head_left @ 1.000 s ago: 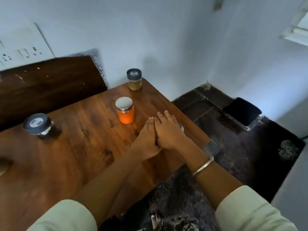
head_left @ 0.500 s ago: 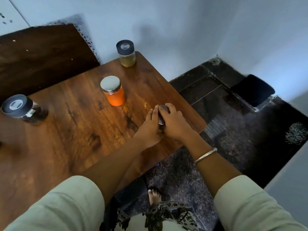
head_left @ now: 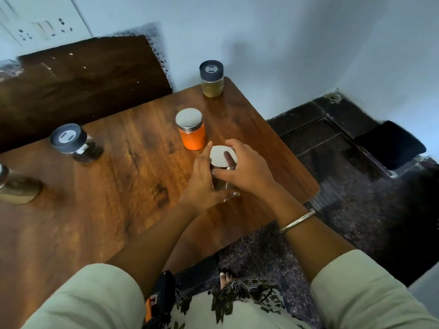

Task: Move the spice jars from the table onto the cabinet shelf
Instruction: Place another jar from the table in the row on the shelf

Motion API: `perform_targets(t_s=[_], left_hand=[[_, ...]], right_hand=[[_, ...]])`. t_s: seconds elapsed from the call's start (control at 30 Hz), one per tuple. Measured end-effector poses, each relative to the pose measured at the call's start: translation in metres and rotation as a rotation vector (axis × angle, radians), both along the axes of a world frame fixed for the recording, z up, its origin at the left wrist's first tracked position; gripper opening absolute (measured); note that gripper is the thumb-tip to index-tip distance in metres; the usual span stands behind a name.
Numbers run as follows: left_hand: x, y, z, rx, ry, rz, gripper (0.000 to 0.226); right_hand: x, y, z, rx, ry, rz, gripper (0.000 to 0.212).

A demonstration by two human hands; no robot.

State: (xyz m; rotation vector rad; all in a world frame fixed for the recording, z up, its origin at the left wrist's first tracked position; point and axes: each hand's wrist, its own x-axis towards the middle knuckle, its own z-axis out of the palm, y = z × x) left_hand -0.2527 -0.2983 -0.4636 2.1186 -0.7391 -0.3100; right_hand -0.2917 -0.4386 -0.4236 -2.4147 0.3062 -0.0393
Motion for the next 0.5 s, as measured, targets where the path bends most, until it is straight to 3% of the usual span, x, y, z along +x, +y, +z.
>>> perform_targets(t_s=[0.13, 0.23, 0.37, 0.5], left_hand=[[0.013, 0.041, 0.013, -0.211, 0.118, 0.103, 0.096], [0.019, 0.081, 0.029, -0.38, 0.238, 0.142, 0.087], [0.024, 0.126, 0.043, -0.46, 0.407, 0.145, 0.085], [0.033, 0.166, 0.049, -0.435, 0.471, 0.181, 0.095]], right_hand=[[0.016, 0.033, 0.015, 0.118, -0.11, 0.083, 0.07], [0.025, 0.059, 0.018, 0.413, -0.114, 0.102, 0.063], [0.032, 0.098, 0.007, 0.669, 0.061, 0.246, 0.068], [0.044, 0.139, 0.009, 0.744, 0.052, 0.259, 0.059]])
